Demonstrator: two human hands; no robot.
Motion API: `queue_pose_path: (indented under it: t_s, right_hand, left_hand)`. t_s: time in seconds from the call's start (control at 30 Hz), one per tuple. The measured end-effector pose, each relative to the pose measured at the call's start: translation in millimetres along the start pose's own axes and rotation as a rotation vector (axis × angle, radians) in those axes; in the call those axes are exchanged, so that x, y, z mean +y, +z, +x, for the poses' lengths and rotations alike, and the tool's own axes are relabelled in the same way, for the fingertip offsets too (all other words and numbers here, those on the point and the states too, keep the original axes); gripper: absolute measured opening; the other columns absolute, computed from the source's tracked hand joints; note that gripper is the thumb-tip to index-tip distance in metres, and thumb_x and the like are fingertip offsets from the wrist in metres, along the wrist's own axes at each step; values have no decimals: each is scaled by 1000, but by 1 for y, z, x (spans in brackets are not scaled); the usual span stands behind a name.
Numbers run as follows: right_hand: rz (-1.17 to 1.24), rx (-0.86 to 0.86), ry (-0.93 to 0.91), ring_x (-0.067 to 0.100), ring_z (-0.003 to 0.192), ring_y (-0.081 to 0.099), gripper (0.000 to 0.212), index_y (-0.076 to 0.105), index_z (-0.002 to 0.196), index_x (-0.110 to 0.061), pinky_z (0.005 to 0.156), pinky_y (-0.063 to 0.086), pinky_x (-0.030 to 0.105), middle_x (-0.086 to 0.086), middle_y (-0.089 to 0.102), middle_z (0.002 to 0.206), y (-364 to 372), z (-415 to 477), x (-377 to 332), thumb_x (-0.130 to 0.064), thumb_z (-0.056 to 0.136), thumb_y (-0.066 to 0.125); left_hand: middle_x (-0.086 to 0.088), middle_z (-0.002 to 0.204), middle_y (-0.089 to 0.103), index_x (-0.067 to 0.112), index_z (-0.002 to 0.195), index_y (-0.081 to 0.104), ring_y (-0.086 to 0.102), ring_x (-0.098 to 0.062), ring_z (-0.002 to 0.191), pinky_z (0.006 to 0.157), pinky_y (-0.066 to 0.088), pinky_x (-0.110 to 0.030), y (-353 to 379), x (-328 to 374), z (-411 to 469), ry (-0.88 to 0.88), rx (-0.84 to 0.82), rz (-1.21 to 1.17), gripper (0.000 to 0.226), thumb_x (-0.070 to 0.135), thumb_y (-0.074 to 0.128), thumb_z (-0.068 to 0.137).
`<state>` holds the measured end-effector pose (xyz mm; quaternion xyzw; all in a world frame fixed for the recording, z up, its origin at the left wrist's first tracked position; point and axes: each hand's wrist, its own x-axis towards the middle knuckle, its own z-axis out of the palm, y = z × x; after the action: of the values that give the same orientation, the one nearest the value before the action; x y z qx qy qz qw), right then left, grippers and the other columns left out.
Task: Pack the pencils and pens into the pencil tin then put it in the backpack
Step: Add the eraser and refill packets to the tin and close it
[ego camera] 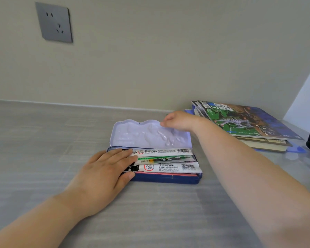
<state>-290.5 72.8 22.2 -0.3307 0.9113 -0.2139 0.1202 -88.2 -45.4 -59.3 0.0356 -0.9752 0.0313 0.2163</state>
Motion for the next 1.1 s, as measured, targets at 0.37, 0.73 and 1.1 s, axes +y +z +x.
queue_pose_path:
  t_s: [0.37, 0.73, 1.1]
  right_hand:
    - [125, 175, -219, 4, 73, 58, 21, 65, 102, -3, 57, 39, 2, 6, 66, 86, -14, -83, -21, -5, 82, 62]
    - [-279, 489, -459, 19, 74, 71, 18, 72, 87, -17, 60, 54, 23, 1, 77, 84, 51, -142, 4, -20, 71, 65]
    - [-258, 297, -135, 25, 142, 15, 49, 24, 141, -16, 116, 12, 39, 9, 19, 155, 39, -114, -19, -32, 96, 35]
  left_hand:
    - [-26, 131, 50, 5, 130, 32, 31, -24, 118, 99, 20, -32, -30, -1, -2, -142, 418, -164, 71, 59, 14, 87]
    - [-5, 97, 75, 12, 108, 60, 56, -13, 98, 89, 28, -29, -19, 9, -12, -10, 225, -2, 49, 35, 40, 71]
    - [0, 152, 27, 25, 140, 28, 18, -16, 141, 117, 5, -35, -43, 38, 29, -214, -65, -92, 49, 39, 19, 93]
